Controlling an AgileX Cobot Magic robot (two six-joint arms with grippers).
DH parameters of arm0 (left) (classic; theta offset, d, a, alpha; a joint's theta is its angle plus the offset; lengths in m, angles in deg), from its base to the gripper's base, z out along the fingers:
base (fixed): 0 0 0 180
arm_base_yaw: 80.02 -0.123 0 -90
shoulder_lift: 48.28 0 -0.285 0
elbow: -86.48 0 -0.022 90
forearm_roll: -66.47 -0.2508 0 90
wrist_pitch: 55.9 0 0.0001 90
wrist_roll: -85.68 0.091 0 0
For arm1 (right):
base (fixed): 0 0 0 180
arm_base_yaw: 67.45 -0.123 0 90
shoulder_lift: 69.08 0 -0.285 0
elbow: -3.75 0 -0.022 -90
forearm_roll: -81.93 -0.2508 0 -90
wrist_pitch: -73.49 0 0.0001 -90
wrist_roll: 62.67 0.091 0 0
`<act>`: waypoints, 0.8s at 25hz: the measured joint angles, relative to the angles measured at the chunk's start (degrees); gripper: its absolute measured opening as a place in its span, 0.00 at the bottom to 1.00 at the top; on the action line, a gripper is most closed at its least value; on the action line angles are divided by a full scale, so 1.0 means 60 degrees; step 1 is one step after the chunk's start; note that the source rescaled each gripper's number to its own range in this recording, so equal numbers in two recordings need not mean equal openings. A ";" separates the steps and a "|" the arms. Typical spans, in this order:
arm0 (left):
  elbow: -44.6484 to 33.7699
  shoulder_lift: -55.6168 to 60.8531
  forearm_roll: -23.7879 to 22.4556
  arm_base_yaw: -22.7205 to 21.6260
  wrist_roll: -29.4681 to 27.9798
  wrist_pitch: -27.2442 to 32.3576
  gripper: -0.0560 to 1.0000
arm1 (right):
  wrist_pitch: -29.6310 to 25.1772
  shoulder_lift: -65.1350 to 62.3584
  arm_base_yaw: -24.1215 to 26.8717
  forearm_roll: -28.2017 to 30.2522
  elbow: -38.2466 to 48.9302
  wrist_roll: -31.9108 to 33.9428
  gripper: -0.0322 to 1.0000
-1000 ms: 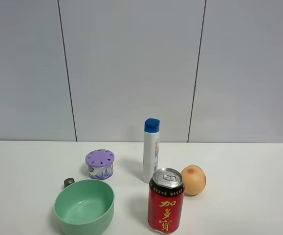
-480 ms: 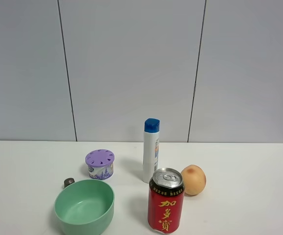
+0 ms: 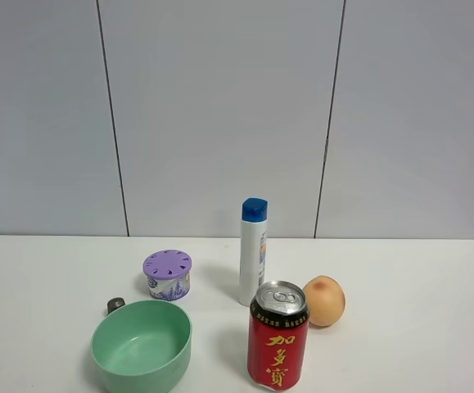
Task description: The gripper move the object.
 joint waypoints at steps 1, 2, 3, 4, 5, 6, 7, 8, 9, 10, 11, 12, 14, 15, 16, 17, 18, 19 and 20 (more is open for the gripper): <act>0.0000 0.0000 0.0000 0.0000 0.0000 0.0000 1.00 | 0.0000 0.0000 0.0000 -0.0041 0.0000 0.0000 0.89; 0.0000 0.0000 0.0000 0.0000 0.0000 0.0000 1.00 | 0.0000 0.0000 0.0000 -0.0087 0.0000 -0.0003 0.89; 0.0000 0.0000 0.0000 0.0000 0.0000 0.0000 1.00 | 0.0000 0.0000 0.0000 -0.0154 0.0000 -0.0003 0.90; 0.0000 0.0000 0.0000 0.0000 0.0000 0.0000 1.00 | 0.0000 0.0000 0.0000 -0.0209 0.0000 -0.0003 0.92; 0.0000 0.0000 0.0000 0.0000 0.0000 0.0000 1.00 | 0.0000 0.0000 0.0000 -0.0227 0.0000 -0.0003 0.94; 0.0000 0.0000 0.0000 0.0000 0.0000 0.0000 1.00 | 0.0000 0.0000 0.0000 -0.0227 0.0000 -0.0003 0.96; 0.0000 0.0000 0.0000 0.0000 0.0000 0.0000 1.00 | 0.0000 0.0000 0.0000 -0.0227 0.0000 -0.0003 0.98; 0.0000 0.0000 0.0000 0.0000 0.0000 0.0000 1.00 | 0.0000 0.0000 0.0000 -0.0227 0.0000 -0.0003 0.99; 0.0000 0.0000 0.0000 0.0000 0.0000 0.0000 1.00 | 0.0000 0.0000 0.0000 -0.0218 0.0000 0.0017 0.99; 0.0000 0.0000 0.0000 0.0000 0.0000 0.0000 1.00 | 0.0000 0.0000 0.0000 -0.0210 0.0000 0.0042 0.99; 0.0000 0.0000 0.0000 0.0000 0.0000 0.0000 1.00 | 0.0000 0.0000 0.0000 -0.0186 0.0000 0.0113 1.00; 0.0000 0.0000 0.0000 0.0000 0.0000 0.0000 1.00 | 0.0000 0.0000 0.0000 -0.0118 0.0000 0.0201 1.00; 0.0000 0.0000 0.0000 0.0000 0.0000 0.0000 1.00 | 0.0000 -0.0018 0.0000 -0.0038 0.0000 0.0290 1.00; 0.0000 0.0000 0.0000 0.0000 0.0000 0.0000 1.00 | 0.0010 -0.0040 0.0000 0.0051 0.0000 0.0359 1.00; 0.0000 0.0000 0.0000 0.0000 0.0000 0.0000 1.00 | 0.0032 -0.0090 0.0000 0.0170 0.0009 0.0369 1.00; 0.0000 0.0000 0.0000 0.0000 0.0000 0.0000 1.00 | 0.0102 -0.0110 0.0000 0.0266 0.0031 0.0369 1.00; 0.0000 0.0000 0.0000 0.0000 0.0000 0.0000 1.00 | 0.0270 -0.0121 0.0000 0.0347 0.0088 0.0360 1.00; 0.0000 0.0000 0.0000 0.0000 0.0000 0.0000 1.00 | 0.0508 -0.0121 0.0000 0.0377 0.0206 0.0348 1.00; 0.0000 0.0000 0.0000 0.0000 0.0000 0.0000 1.00 | 0.0581 -0.0121 0.0000 0.0367 0.0286 0.0303 1.00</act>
